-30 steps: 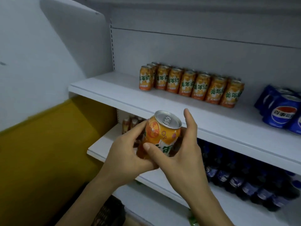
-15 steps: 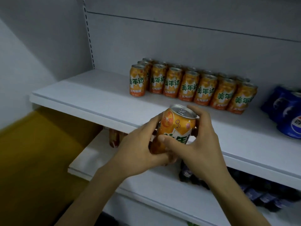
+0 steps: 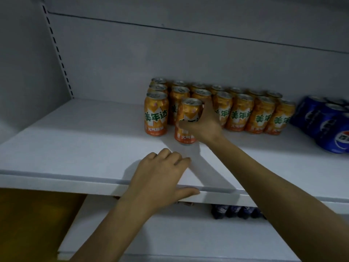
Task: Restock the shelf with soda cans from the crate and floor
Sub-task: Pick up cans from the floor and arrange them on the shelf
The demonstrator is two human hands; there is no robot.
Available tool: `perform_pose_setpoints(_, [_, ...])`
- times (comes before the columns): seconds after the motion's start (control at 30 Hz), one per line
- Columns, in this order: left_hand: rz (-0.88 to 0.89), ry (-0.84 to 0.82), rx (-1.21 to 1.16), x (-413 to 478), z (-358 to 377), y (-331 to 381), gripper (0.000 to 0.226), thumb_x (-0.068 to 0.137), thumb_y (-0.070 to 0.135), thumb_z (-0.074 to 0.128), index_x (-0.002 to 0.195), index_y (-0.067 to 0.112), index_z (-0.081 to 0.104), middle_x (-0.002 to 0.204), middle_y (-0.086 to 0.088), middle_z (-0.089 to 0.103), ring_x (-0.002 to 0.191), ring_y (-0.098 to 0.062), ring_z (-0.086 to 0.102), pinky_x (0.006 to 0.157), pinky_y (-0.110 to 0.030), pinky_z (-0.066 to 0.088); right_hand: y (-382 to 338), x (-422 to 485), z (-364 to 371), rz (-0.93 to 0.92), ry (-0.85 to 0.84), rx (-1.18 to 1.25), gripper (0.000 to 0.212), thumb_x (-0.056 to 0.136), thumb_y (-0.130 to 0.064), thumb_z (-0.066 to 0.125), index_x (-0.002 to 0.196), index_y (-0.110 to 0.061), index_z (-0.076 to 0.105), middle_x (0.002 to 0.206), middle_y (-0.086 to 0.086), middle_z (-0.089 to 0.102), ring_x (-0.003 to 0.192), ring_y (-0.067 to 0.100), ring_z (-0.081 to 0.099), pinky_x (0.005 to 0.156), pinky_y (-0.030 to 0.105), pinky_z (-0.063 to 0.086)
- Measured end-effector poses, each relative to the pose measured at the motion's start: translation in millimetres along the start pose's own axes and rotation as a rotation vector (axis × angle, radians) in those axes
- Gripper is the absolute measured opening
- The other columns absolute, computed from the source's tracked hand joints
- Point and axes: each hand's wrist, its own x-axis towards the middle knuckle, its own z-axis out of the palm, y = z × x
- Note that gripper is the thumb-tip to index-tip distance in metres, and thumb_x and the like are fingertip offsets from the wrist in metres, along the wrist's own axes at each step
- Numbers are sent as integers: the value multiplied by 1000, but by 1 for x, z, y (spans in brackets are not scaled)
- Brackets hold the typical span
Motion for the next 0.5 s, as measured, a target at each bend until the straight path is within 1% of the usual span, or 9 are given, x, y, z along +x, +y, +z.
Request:
perform_pose_setpoints(0.03, [3,-50,-3,2,-3,-1,75,74,77,31,119,25,63,108,7,67,95,-16,61,72,-33,53,0,5,4,13,1,2,84,67,-30,84,134,-16,36,129,3,56,117,21,56,93,35,50])
perform_pose_setpoints(0.1, [-7,-166,-23,4,-5,-4,75,78,78,35,135,29,47,129,8,53,116,-16,48,92,-34,44,-2,13,12,22,9,-2,88,68,-31,84,137,-14,33,134,4,53,121,22,54,97,38,49])
perform_pose_setpoints(0.13, [-7,-186,-35,4,-5,-5,74,80,77,38,138,30,42,134,8,47,121,-15,42,96,-33,40,-3,14,16,22,13,-6,90,68,-31,84,139,-13,31,136,5,51,124,22,52,98,37,48])
perform_pose_setpoints(0.23, [7,-179,-65,5,-3,-7,71,82,74,41,138,31,41,136,8,43,123,-14,37,97,-32,38,0,12,23,27,20,-9,96,67,-29,86,142,-13,28,140,5,47,127,22,48,100,34,45])
perform_pose_setpoints(0.37, [7,-131,-98,4,3,-10,68,82,74,41,137,33,41,132,9,43,120,-13,37,94,-30,37,6,7,30,26,28,-48,104,66,-24,84,147,-15,19,143,8,43,129,26,46,99,42,47])
perform_pose_setpoints(0.5, [-4,-126,-125,3,3,-10,64,83,71,42,133,32,45,127,10,46,115,-13,40,91,-30,39,1,11,36,33,28,-112,103,68,-23,82,148,-13,18,143,8,42,128,27,46,98,41,47])
